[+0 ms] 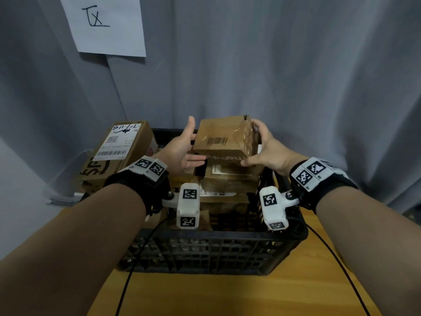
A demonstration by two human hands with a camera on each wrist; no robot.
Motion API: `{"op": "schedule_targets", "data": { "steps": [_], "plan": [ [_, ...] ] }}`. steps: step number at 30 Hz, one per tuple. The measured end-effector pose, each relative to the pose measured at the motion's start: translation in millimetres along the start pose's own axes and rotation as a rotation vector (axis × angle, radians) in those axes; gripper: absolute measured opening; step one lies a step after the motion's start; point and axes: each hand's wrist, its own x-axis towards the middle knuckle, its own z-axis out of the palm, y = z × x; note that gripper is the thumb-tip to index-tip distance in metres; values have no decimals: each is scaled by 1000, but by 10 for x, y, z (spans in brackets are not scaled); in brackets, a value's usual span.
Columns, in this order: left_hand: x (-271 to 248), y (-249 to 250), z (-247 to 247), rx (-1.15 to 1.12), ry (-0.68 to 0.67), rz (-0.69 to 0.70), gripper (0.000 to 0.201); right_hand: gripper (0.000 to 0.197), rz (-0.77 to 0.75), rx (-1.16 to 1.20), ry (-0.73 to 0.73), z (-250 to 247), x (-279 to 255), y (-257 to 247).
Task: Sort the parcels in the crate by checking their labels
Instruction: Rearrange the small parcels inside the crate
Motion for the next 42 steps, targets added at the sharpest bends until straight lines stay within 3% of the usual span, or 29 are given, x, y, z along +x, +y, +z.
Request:
{"op": "schedule_targets", "data": {
  "steps": [2,4,6,7,10,16,21,28,34,37,42],
  "plan": [
    [12,-8,5,-43,44,23,62,102,-11,61,-33,38,11,-1],
    [47,-36,2,-64,75,88,48,67,26,259,-46,71,-15,-81],
    [45,-57,-4,-84,69,140,40,33,75,420,30,96,-28,-161],
    [37,-61,-7,-111,47,158,39,28,96,479,105,99,-21,-185],
    [35,-67,-17,-197,-27,219,38,36,164,603,249,91,5,-180],
    [34,-46,14,-254,-69,312,34,39,319,599,-47,89,-68,-126],
    [34,-37,-22,-144,-129,312,41,48,312,529,-86,97,-64,-74],
    [40,-32,18,-53,-64,264,39,49,293,391,-74,114,-42,-153],
    [66,-88,-3,-44,61,146,37,78,218,281,-42,73,-39,-154],
    [47,-90,-7,21,29,121,44,88,201,216,-25,67,-25,-113],
    [-8,-58,20,231,-29,163,44,82,147,163,-22,61,-31,-152]
  ]
}}
